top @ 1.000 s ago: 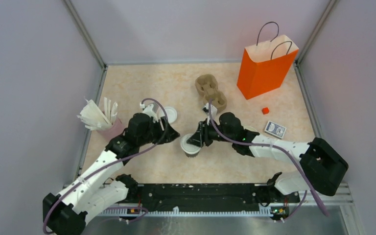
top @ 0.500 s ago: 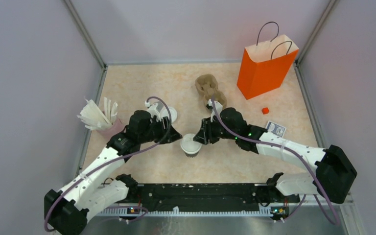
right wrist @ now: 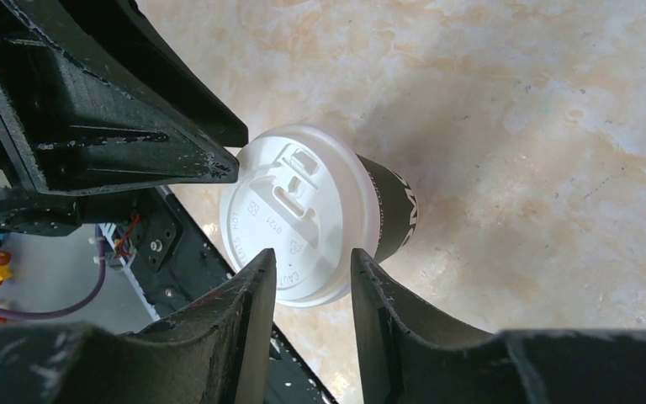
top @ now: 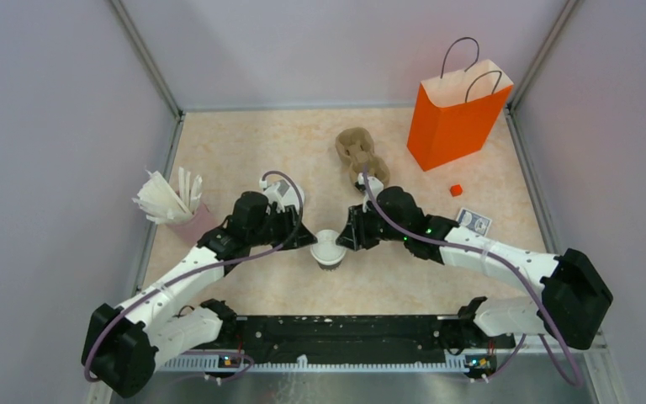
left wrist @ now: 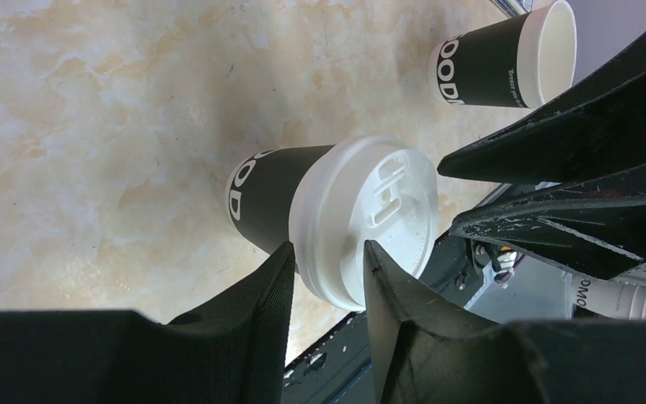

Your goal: Pack the takeout coffee

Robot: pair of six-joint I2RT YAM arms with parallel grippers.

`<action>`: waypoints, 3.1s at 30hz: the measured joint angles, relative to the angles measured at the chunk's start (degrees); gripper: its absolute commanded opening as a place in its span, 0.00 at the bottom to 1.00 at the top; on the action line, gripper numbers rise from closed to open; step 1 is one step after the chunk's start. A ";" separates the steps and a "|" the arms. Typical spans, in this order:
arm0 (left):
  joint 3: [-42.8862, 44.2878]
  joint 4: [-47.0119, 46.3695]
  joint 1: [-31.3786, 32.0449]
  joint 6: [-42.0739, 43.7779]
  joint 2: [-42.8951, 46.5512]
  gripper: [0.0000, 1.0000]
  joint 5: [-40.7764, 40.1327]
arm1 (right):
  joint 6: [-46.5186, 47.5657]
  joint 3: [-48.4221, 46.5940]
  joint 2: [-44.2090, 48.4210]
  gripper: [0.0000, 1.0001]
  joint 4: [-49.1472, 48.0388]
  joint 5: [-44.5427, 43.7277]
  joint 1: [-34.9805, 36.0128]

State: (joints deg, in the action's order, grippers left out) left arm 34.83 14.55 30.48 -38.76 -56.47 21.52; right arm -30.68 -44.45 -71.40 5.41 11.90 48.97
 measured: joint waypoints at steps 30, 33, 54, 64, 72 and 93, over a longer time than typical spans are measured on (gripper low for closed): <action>-10.58 -19.06 -0.31 -5.07 -1.64 0.37 2.60 | -8.61 18.67 2.75 0.33 -29.94 -2.38 -0.72; -8.31 -13.42 0.15 -4.04 0.59 0.51 1.16 | -8.59 17.64 2.64 0.35 -29.14 -2.32 -0.70; 20.57 9.60 0.42 14.82 -0.72 0.99 -2.51 | 5.77 -9.77 5.66 0.83 6.29 -9.75 -4.26; 19.67 15.72 0.42 27.43 -0.20 0.99 -5.20 | 18.27 -20.39 -8.83 0.84 11.69 -18.80 -14.88; 11.39 16.31 0.42 27.89 4.72 0.99 -9.70 | 24.15 -30.03 -20.11 0.73 12.50 -20.26 -15.41; 9.60 15.54 0.42 27.98 10.95 0.99 -17.84 | 23.61 -50.95 -34.77 0.57 17.09 -20.59 -17.59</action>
State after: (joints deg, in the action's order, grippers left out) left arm 44.42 30.09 30.89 -10.79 -45.52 3.68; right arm -7.07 -95.39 -106.17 22.50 -8.69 31.38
